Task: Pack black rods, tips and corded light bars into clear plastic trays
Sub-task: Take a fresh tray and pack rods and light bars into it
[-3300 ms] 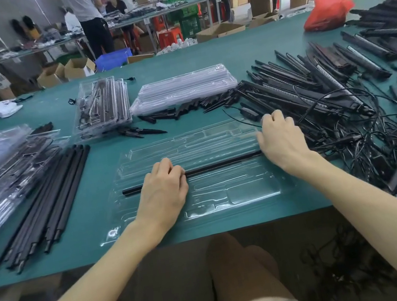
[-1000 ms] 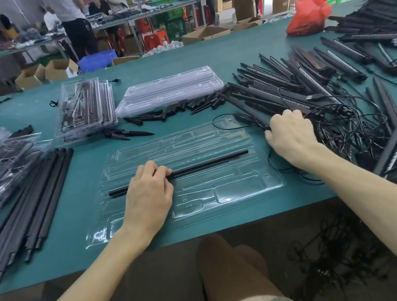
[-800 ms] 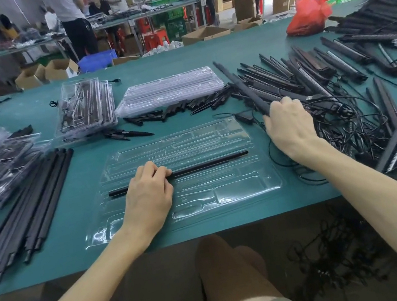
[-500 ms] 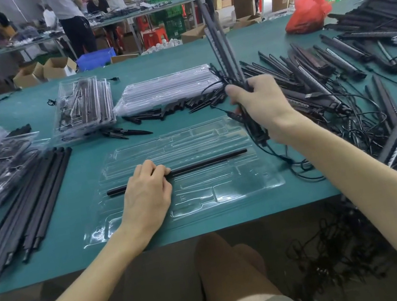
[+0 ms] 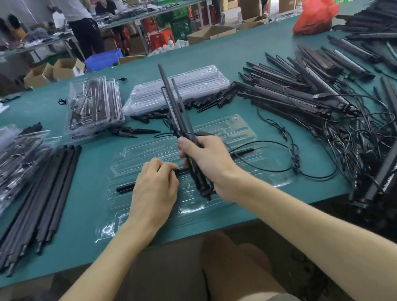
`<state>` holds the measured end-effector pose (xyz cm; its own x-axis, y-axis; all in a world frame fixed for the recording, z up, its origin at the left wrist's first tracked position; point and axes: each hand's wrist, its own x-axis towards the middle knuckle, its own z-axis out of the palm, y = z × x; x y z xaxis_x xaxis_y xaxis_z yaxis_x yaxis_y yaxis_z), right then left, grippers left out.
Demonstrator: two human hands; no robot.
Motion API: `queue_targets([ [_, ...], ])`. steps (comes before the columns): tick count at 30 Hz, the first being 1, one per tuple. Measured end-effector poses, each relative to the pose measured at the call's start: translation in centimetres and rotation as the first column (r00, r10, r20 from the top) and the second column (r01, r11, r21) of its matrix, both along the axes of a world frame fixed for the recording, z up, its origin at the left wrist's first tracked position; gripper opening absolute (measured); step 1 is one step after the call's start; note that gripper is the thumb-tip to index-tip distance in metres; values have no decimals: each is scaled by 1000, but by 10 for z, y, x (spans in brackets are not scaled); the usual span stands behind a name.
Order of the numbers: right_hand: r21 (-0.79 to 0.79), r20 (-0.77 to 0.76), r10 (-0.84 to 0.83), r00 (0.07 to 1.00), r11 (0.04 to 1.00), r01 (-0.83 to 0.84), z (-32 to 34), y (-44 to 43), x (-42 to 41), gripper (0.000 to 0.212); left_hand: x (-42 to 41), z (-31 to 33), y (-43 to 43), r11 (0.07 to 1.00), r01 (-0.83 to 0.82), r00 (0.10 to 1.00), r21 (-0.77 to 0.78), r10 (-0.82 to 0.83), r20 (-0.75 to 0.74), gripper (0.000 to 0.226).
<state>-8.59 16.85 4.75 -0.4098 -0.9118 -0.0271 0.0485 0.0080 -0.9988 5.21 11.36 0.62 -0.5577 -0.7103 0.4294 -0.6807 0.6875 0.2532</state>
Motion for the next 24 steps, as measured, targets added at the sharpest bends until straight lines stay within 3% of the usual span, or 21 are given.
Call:
queue_targets([
  [3,-48,78,50,996,998,-46,8,-2,26,32,0,2,2,1000,19,999,5,-19,43,16],
  [4,-74,79,73,994,995,-67,13,-2,35,32,1,1,3,999,36,999,20,-36,-3,14],
  [7,-158,73,134,988,980,-121,28,-3,56,30,5,2,10,980,93,960,177,-40,-279,49],
  [10,-202,62,155,986,969,-140,33,-3,61,32,5,1,14,967,149,931,207,-67,-358,37],
  [13,-203,87,127,988,973,-108,26,-3,49,33,3,4,7,986,84,972,141,-50,-229,21],
  [16,-150,235,86,968,987,-51,15,-3,25,33,1,4,2,996,64,996,68,-59,-64,18],
  [18,-111,334,62,941,994,-26,6,-4,7,31,2,-1,0,998,35,998,50,-32,-56,9],
  [20,-82,428,47,902,997,-13,-2,-4,-10,31,2,-3,-3,999,4,999,49,-1,-49,21],
  [24,-77,535,0,845,996,49,-16,-3,-32,27,1,-4,-3,999,13,1000,36,-12,-16,25],
])
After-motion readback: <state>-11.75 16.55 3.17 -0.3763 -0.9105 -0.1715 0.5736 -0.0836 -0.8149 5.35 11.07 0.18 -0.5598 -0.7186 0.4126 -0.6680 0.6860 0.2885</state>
